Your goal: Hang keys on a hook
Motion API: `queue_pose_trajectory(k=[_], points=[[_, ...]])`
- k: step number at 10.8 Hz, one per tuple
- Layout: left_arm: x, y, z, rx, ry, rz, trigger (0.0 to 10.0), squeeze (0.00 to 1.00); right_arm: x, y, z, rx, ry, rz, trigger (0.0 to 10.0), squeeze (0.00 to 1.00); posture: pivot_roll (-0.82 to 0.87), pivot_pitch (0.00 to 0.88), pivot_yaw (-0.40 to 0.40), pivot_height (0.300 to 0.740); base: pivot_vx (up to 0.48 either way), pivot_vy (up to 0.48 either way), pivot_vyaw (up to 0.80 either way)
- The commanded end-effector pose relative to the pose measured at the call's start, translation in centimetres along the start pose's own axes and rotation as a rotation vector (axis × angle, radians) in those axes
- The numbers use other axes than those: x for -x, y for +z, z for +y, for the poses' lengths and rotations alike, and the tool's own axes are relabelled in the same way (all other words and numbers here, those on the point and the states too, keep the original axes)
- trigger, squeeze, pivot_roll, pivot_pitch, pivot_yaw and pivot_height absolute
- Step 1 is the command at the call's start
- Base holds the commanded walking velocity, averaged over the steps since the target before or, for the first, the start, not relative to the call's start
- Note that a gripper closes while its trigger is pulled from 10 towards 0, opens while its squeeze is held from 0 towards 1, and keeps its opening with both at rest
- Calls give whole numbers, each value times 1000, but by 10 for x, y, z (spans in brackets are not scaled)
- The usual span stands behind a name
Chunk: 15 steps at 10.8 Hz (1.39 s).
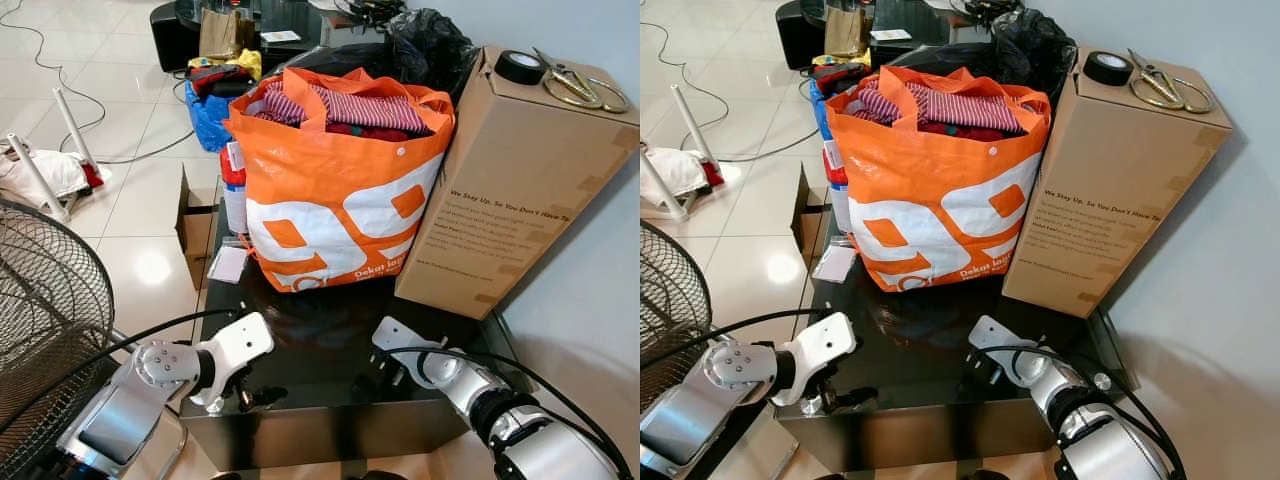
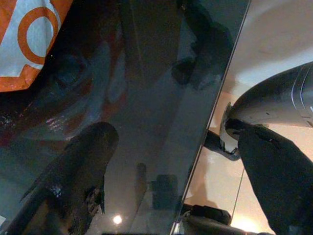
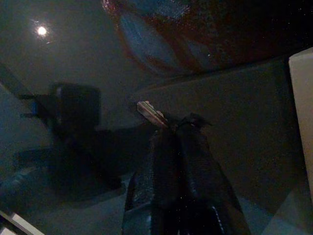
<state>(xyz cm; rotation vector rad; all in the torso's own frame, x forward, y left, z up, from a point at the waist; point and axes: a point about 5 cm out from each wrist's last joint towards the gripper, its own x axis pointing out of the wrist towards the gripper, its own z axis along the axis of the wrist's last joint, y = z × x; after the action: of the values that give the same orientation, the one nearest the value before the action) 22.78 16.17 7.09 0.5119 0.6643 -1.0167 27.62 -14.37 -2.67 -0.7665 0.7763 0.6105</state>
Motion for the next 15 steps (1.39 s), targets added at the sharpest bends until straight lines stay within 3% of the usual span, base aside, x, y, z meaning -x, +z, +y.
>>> queue_pose_trajectory(k=[1,4,6,7,8,9,10,11,12,14,15], points=[[0,3,-1,-10,-13,-6,10000,675,1,-8,1,-18,-3,27,0,0,-10,0,-77,740,0,0,0],[-4,9,5,-26,-2,-19,10000,675,4,-4,-11,-101,-23,-44,0,0,-26,0,-66,740,0,0,0],[-7,17,14,-35,51,-61,10000,671,12,3,-27,-217,-20,-191,0,0,-43,0,-47,740,0,0,0],[-7,25,22,-29,112,-129,10000,675,23,5,-38,-286,-34,-309,0,0,-65,0,-18,740,0,0,0],[-3,35,33,-4,205,-213,10000,675,41,4,-48,-421,-97,-414,0,0,-93,0,9,740,0,0,0],[-1,41,38,18,260,-264,10000,671,51,4,-48,-504,-116,-473,784,0,-110,0,26,740,0,0,0],[1,52,47,49,375,-344,10000,675,69,4,-48,-613,-181,-552,588,0,-117,0,39,740,0,0,0],[6,65,55,91,509,-436,10000,675,99,6,-50,-769,-271,-686,549,0,-110,0,42,740,0,0,0],[7,69,57,115,569,-460,10000,682,114,8,-53,-867,-340,-768,0,0,-104,0,46,740,0,0,0],[9,75,54,162,617,-520,10000,631,131,16,-56,-866,-410,-821,0,0,-115,0,62,740,0,0,0],[10,76,53,148,630,-534,10000,616,135,24,-58,-804,-466,-809,941,0,-124,0,61,740,0,0,0]])
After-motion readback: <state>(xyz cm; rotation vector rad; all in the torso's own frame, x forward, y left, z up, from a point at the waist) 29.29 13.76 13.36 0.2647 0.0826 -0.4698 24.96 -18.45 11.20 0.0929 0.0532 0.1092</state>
